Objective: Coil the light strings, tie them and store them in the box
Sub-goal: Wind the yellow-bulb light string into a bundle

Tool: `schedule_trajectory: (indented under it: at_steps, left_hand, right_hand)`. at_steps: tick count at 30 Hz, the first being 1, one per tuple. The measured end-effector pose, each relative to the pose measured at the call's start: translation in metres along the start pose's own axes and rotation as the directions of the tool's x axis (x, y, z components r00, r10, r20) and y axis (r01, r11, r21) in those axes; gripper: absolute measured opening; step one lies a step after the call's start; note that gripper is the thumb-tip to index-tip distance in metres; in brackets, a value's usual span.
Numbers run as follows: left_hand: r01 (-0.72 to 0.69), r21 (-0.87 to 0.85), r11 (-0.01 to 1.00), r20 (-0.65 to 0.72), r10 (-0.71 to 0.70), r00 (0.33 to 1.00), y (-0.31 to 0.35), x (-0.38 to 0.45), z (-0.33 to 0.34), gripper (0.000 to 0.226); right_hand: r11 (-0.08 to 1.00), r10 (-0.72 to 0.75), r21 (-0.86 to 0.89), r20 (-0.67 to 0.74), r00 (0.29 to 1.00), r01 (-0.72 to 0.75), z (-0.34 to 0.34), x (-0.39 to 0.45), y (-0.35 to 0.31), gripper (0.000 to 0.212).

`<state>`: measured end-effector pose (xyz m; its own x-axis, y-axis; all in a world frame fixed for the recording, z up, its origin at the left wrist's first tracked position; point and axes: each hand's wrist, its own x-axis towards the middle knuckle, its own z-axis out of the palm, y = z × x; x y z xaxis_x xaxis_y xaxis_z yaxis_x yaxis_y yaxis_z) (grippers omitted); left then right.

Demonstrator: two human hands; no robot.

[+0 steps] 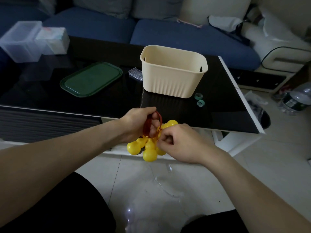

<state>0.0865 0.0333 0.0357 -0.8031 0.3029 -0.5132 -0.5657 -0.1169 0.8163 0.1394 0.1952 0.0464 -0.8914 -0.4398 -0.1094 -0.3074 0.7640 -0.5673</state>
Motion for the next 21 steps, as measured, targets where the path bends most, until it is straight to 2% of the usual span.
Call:
schedule_trajectory:
  at_steps: [7,13,17,19,21]
  left_hand:
    - [0.034,0.035,0.999,0.011,-0.035,0.999,-0.0013,-0.0016,-0.0032,0.046]
    - [0.012,-0.142,0.990,0.054,-0.004,0.999,0.0034,-0.0070,0.0040,0.037]
    - [0.015,-0.235,0.972,0.134,0.017,0.991,0.0069,-0.0055,0.0028,0.042]
    - [0.037,-0.218,0.975,0.175,0.001,0.985,0.0069,-0.0053,0.0023,0.047]
    - [0.041,-0.125,0.991,0.179,-0.018,0.984,0.0013,-0.0041,0.0040,0.046]
  right_hand:
    - [0.999,0.003,-0.043,-0.014,1.000,-0.004,0.0034,0.0027,0.0006,0.022]
    - [0.996,-0.004,-0.093,0.019,1.000,0.006,0.0083,0.0040,-0.0011,0.025]
    - [0.992,-0.004,-0.126,0.007,1.000,0.005,0.0042,0.0033,0.0027,0.020]
    - [0.988,-0.025,-0.150,0.014,1.000,0.027,0.0051,0.0026,0.0022,0.018]
    - [0.986,-0.056,-0.159,0.009,0.998,0.057,0.0063,0.0025,0.0005,0.021]
